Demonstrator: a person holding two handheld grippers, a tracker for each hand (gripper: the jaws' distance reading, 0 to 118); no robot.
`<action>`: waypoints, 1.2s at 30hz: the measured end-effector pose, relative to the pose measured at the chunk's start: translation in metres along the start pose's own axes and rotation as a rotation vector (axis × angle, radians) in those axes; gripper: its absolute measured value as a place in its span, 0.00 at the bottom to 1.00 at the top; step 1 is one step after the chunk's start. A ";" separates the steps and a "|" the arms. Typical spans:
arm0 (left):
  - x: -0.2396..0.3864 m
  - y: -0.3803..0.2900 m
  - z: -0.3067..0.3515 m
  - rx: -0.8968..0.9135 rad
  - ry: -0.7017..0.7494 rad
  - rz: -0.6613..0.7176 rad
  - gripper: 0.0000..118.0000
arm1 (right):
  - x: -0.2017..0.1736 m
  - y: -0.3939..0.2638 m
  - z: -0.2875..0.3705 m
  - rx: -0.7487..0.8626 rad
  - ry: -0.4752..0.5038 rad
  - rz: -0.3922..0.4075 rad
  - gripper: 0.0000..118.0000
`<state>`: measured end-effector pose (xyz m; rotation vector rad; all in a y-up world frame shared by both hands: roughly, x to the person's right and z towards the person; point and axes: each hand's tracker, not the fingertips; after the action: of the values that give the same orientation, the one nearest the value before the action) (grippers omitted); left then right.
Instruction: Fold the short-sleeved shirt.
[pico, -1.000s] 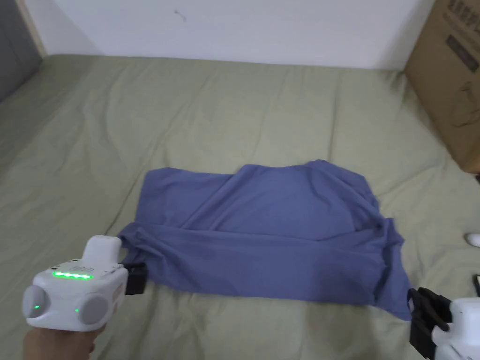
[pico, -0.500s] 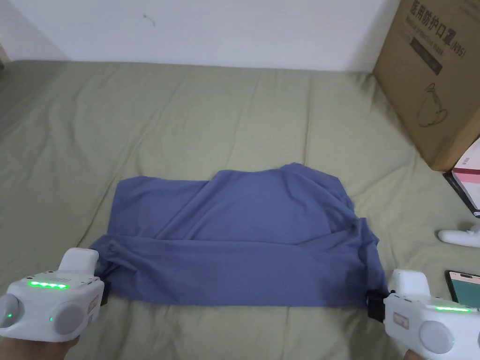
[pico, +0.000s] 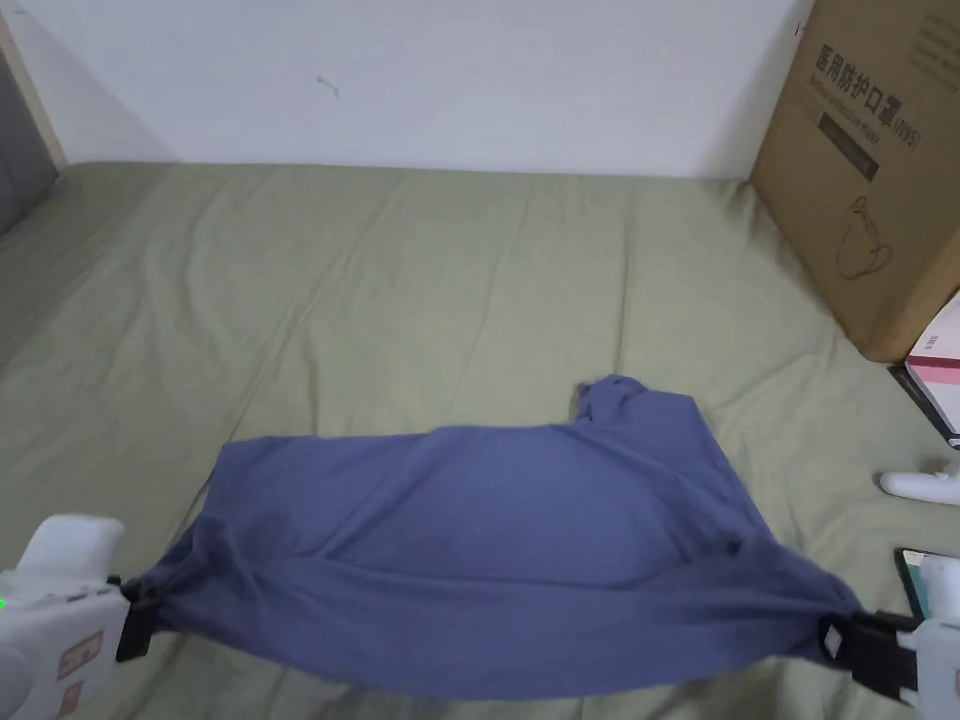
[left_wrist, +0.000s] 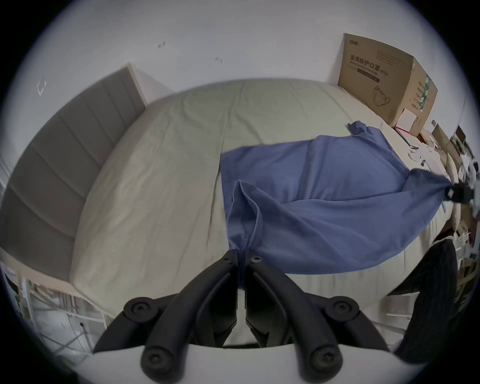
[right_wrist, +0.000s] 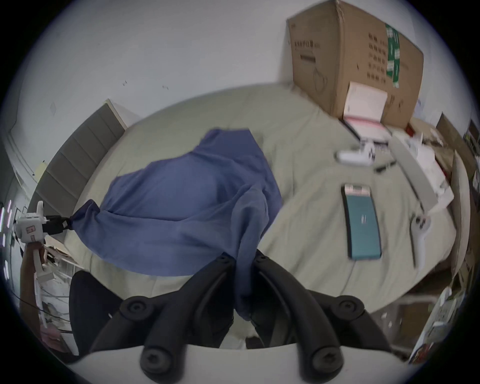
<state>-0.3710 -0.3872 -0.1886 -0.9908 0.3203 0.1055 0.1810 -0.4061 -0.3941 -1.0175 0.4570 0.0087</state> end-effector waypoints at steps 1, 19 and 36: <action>-0.003 -0.011 -0.009 -0.022 -0.016 0.014 0.03 | 0.001 -0.010 -0.007 -0.030 -0.007 0.000 0.07; 0.046 0.023 0.056 0.624 0.028 0.008 0.87 | -0.092 0.022 0.047 0.622 0.016 0.186 0.78; 0.005 0.129 -0.168 0.135 0.144 0.031 0.94 | -0.109 0.070 -0.021 0.601 -0.011 0.263 0.12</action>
<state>-0.4325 -0.4566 -0.3791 -0.8616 0.4688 0.0398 0.0598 -0.3639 -0.4198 -0.3640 0.5384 0.1065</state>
